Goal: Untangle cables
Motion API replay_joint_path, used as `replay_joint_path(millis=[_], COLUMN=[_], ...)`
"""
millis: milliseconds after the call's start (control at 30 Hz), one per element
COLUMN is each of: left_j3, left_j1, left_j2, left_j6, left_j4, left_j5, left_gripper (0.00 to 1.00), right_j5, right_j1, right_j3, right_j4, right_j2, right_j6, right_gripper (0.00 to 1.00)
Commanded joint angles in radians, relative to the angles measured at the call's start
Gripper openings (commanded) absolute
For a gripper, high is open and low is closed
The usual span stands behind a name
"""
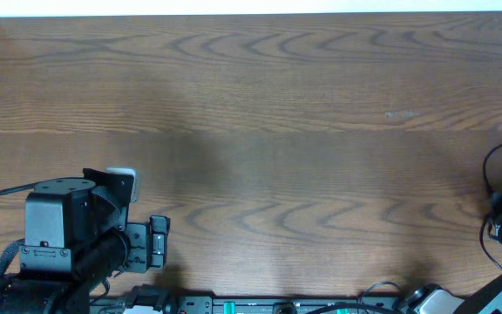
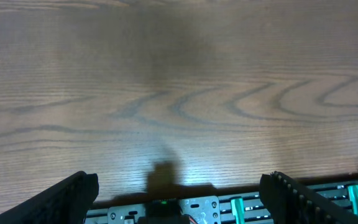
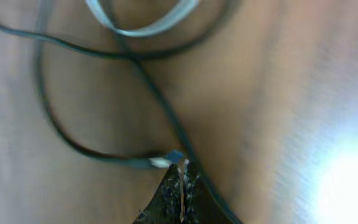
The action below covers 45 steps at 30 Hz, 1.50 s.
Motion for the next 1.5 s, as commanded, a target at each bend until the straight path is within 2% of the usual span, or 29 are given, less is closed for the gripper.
replay_joint_path(millis=[0,133,233,333,533,700,867,1067,1467], left_j3=[-0.005,-0.005,-0.004,-0.004,-0.004,-0.004,-0.004,-0.004,-0.004], left_j1=[0.002,0.002,0.002,0.002,0.003,0.003,0.003,0.003,0.003], left_j2=[0.0,0.0,0.0,0.0,0.0,0.0,0.0,0.0,-0.003], left_j6=[-0.008,-0.008,-0.009,-0.008,-0.008,-0.009,-0.009,-0.009,-0.007], left_j4=[-0.005,-0.003,0.006,0.01,0.019,0.043,0.048,0.068,0.074], left_j5=[0.012,0.012,0.012,0.012,0.012,0.012,0.011,0.003,0.0], left_gripper=[0.88,0.89,0.89,0.89,0.89,0.89,0.88,0.89,0.89], right_j5=[-0.173,-0.468,-0.565,-0.576,-0.481,-0.287,-0.268,-0.298,-0.35], right_j1=[0.0,0.018,0.069,0.146,0.332,0.497,0.585,0.62,0.62], right_j3=[-0.002,0.039,0.134,0.287,0.625,0.882,1.098,1.293,1.326], right_j4=[0.072,0.182,0.138,-0.031,-0.451,-0.751,-0.976,-1.244,-1.426], right_j2=[0.031,0.067,0.078,0.078,0.078,0.078,0.077,0.055,-0.346], right_j6=[-0.071,-0.162,-0.23,-0.336,-0.59,-0.773,-0.818,-0.904,-0.906], right_gripper=[0.02,0.02,0.02,0.02,0.02,0.01,0.01,0.01,0.01])
